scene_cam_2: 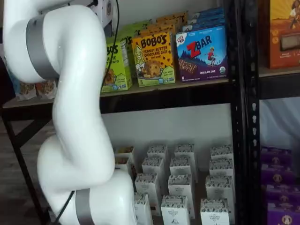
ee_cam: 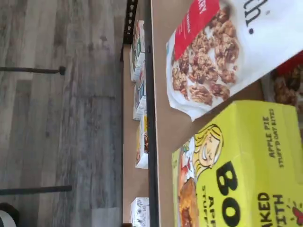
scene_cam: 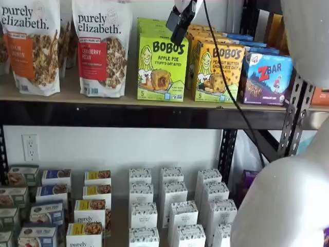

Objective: Pick the green box on the top shelf, the fourth from the left

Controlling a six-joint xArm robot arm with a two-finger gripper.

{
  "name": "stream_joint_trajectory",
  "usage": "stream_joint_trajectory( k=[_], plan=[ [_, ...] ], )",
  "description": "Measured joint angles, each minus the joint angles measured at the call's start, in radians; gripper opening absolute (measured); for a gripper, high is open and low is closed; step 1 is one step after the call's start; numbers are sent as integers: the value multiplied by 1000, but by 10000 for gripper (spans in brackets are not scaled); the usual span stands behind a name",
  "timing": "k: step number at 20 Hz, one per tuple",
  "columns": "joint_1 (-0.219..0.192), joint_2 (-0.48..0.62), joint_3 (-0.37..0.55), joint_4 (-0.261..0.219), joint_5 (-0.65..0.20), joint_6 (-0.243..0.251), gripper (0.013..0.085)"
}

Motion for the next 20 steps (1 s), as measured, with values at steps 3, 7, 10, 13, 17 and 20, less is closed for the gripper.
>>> stream_joint_trajectory(
  k=[3, 7, 10, 13, 17, 20],
  plan=[
    [-5, 16, -5, 3, -19, -8, 850],
    [-14, 36, -10, -6, -36, -22, 850],
    [-24, 50, -12, -15, -43, -36, 850],
    [-33, 71, -24, -31, -33, -50, 850],
    [-36, 93, -39, -50, -13, -58, 850],
    [-31, 111, -55, -68, 7, -57, 850]
  ],
)
